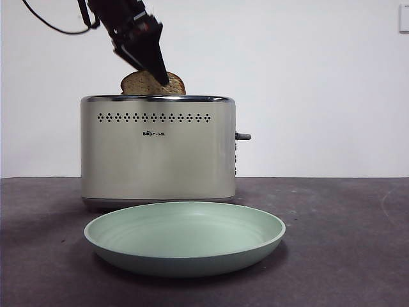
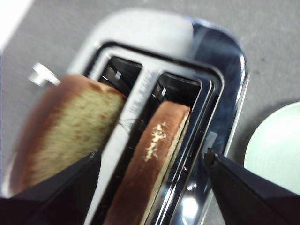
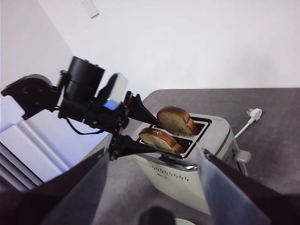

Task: Take the bread from the toaster,put the bread on the plate,put the plate on the table

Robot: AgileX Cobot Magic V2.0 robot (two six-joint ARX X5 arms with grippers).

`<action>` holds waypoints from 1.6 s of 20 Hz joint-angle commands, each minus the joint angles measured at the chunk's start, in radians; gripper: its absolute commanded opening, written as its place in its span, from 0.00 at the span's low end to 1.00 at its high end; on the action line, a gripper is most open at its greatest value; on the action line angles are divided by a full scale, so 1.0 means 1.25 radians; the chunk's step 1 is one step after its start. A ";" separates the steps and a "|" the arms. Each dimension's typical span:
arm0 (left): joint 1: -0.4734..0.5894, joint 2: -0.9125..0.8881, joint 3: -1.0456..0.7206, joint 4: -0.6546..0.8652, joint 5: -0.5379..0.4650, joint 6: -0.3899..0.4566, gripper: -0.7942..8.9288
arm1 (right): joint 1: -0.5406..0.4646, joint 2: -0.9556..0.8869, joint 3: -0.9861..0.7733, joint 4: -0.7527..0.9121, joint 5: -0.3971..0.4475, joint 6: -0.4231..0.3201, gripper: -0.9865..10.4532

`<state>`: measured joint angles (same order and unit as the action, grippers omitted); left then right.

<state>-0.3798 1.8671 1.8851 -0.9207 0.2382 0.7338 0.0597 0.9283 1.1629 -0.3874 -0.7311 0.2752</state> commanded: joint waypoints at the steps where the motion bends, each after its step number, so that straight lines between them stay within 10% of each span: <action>1: 0.001 0.015 -0.001 -0.001 0.001 0.009 0.46 | 0.002 0.001 0.003 0.002 -0.001 -0.003 0.36; 5: -0.001 0.016 -0.001 0.010 -0.080 0.006 0.06 | 0.002 0.001 0.003 0.002 -0.001 -0.003 0.36; 19: -0.060 -0.211 0.001 0.028 -0.111 -0.013 0.07 | 0.002 0.029 0.003 -0.053 0.004 -0.037 0.36; 25: -0.063 -0.359 0.001 -0.014 -0.101 -0.261 0.07 | 0.002 0.067 0.003 -0.197 0.006 -0.101 0.36; 32: -0.064 -0.464 0.001 -0.135 -0.038 -0.390 0.07 | 0.034 0.139 0.003 -0.282 0.089 -0.160 0.36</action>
<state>-0.4549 1.2961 1.8851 -1.0866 0.1684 0.3153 0.0963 1.0901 1.1633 -0.7361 -0.6353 0.1127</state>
